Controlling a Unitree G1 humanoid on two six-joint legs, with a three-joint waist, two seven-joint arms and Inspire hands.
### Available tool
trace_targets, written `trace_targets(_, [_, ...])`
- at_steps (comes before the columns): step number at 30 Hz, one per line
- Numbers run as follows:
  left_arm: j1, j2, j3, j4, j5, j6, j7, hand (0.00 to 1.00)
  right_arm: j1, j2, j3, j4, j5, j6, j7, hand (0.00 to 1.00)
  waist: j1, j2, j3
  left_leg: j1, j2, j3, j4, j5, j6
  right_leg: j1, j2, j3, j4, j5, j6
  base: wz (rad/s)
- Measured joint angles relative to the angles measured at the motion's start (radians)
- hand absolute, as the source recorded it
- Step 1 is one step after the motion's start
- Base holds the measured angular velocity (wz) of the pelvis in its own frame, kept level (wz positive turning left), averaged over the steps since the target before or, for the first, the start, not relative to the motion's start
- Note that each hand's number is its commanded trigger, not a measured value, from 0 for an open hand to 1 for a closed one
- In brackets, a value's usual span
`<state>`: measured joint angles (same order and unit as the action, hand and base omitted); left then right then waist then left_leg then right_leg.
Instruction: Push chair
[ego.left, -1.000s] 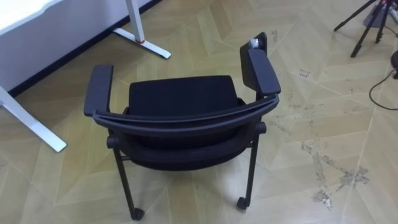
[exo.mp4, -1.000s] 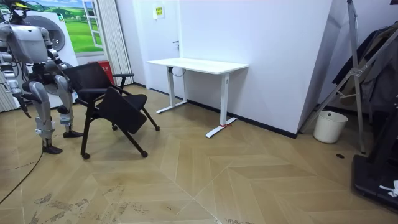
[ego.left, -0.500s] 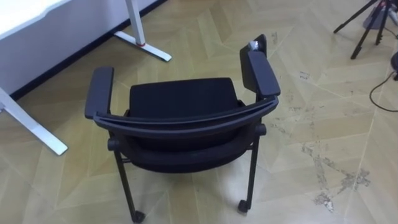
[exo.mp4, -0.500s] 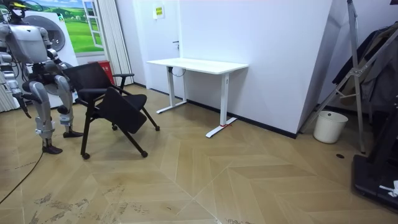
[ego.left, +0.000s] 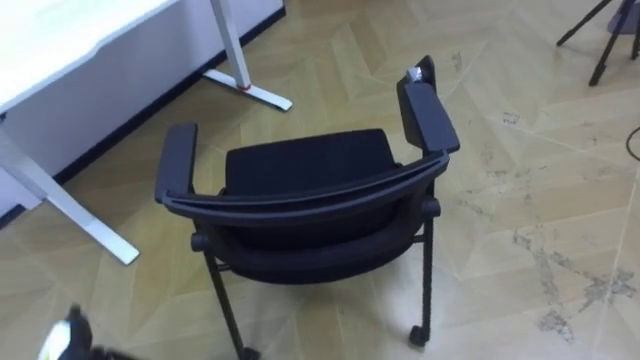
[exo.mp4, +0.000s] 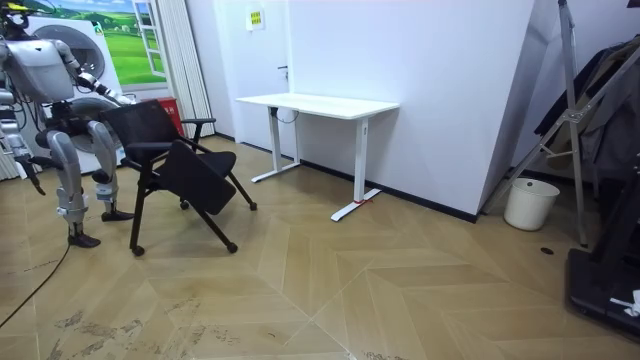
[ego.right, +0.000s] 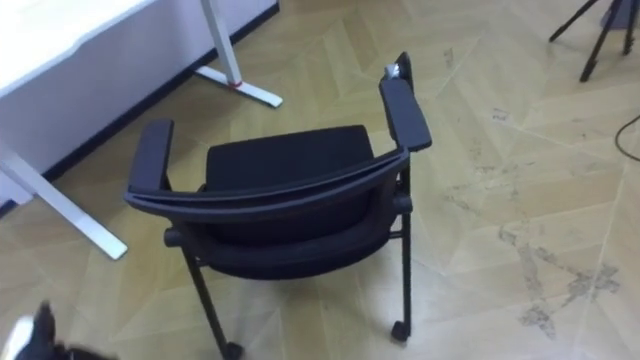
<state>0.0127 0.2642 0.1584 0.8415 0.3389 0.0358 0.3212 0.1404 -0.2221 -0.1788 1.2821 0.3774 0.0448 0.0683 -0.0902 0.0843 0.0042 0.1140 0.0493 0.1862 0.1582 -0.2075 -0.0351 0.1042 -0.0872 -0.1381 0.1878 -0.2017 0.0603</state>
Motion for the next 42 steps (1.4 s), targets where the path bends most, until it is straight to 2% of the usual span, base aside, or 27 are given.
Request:
trace_targets(4, [-0.005,0.002,-0.001,-0.103,0.069,0.001,0.024,0.0,-0.002,0.002,0.0,0.005,-0.011,0.0,0.0,0.0,-0.015,-0.005,-0.0014,0.0,0.0,0.002,0.005,0.0,0.0,-0.002,-0.001,0.004,-0.003,0.0,0.0,-0.01])
trace_targets(5, [-0.007,0.007,-0.004,-0.138,0.075,-0.001,0.032,0.0,-0.002,0.002,0.0,0.006,-0.012,0.0,-0.001,0.0,-0.016,-0.013,0.0033,-0.001,0.0,0.001,0.006,0.0,0.0,-0.002,0.0,0.004,-0.004,0.0,0.0,0.0])
trace_targets(6, [-0.01,0.011,-0.006,-0.144,0.08,-0.002,0.038,0.0,-0.002,0.001,0.0,0.006,-0.012,0.0,-0.001,0.0,-0.015,-0.014,0.0034,-0.001,0.0,0.001,0.006,0.0,0.0,-0.001,0.0,0.004,-0.004,0.0,0.0,0.0])
trace_targets(9, [-0.008,0.022,-0.008,-0.26,0.097,0.017,0.041,0.0,0.002,0.0,0.001,0.003,-0.01,0.002,-0.002,0.0,-0.015,-0.018,-0.0007,-0.013,0.0,0.001,0.008,0.0,0.0,-0.006,0.0,0.004,-0.005,0.0,0.0,0.0])
trace_targets(10, [-0.009,0.027,-0.012,-0.321,0.116,0.02,0.044,0.0,-0.001,0.0,0.002,0.003,-0.009,0.007,-0.001,0.0,-0.013,-0.016,-0.0013,-0.015,0.0,0.0,0.007,0.0,0.0,-0.009,0.0,0.004,-0.004,0.0,0.0,0.0])
trace_targets(14, [-0.018,0.034,-0.057,-0.416,0.206,0.03,0.046,0.0,-0.006,0.001,0.002,0.002,-0.009,0.012,0.017,0.0,-0.028,0.001,-0.0092,-0.016,0.0,-0.005,0.007,0.0,0.0,-0.007,0.0,-0.002,-0.005,0.0,0.0,0.03])
trace_targets(17, [-0.018,0.034,-0.087,-0.49,0.249,0.028,0.041,0.0,-0.007,0.0,0.002,0.001,-0.002,0.011,0.018,0.0,-0.028,0.003,-0.0066,-0.014,0.0,-0.006,0.008,0.0,0.0,-0.008,0.0,-0.002,-0.005,0.0,0.0,0.0])
trace_targets(24, [-0.015,0.037,-0.134,-0.56,0.387,0.028,0.036,0.0,-0.025,0.0,0.008,0.038,0.011,0.008,0.03,0.0,-0.048,-0.006,0.0006,-0.016,0.0,-0.007,0.008,0.0,0.0,-0.007,-0.001,-0.003,-0.006,0.0,0.0,0.0])
trace_targets(28, [-0.014,0.038,-0.172,-0.594,0.441,0.028,-0.009,0.0,-0.022,0.001,0.009,0.041,0.014,0.008,0.044,0.0,-0.048,-0.014,0.0063,-0.017,0.0,-0.005,0.007,0.0,0.0,-0.007,-0.001,0.0,-0.007,0.0,0.0,0.0])
trace_targets(33, [-0.015,0.041,-0.189,-0.608,0.463,0.029,-0.047,0.0,-0.027,0.0,0.013,0.046,0.015,-0.003,0.045,0.0,-0.049,-0.015,0.0063,-0.018,0.0,-0.005,0.008,0.0,0.0,-0.011,-0.001,0.0,-0.007,0.0,0.0,0.0])
trace_targets(36, [-0.015,0.085,-0.264,-0.617,0.464,0.03,-0.071,0.0,-0.043,-0.006,0.025,0.059,0.012,-0.007,0.044,0.0,-0.059,-0.006,0.0005,-0.024,0.0,-0.008,0.008,0.0,0.0,-0.017,-0.001,-0.004,-0.005,0.0,0.0,0.02])
trace_targets(38, [-0.014,0.145,-0.335,-0.674,0.464,0.031,-0.111,0.0,-0.07,-0.019,0.044,0.078,0.01,-0.01,0.042,0.0,-0.069,0.001,0.001,-0.027,-0.001,-0.009,0.008,0.0,0.0,-0.018,-0.001,-0.004,-0.006,0.0,0.0,0.0])
trace_targets(41, [-0.014,0.191,-0.397,-0.714,0.498,0.03,-0.146,0.0,-0.081,-0.029,0.045,0.083,0.01,-0.011,0.039,0.0,-0.078,0.008,-0.0014,-0.03,-0.001,-0.014,0.009,0.0,0.0,-0.018,-0.001,-0.009,-0.006,0.001,0.0,0.03])
trace_targets(42, [-0.014,0.195,-0.401,-0.718,0.501,0.03,-0.154,0.0,-0.082,-0.03,0.045,0.083,0.01,-0.011,0.04,0.0,-0.082,0.009,-0.0016,-0.031,-0.001,-0.017,0.009,0.0,0.0,-0.017,-0.001,-0.011,-0.006,0.001,0.0,0.07])
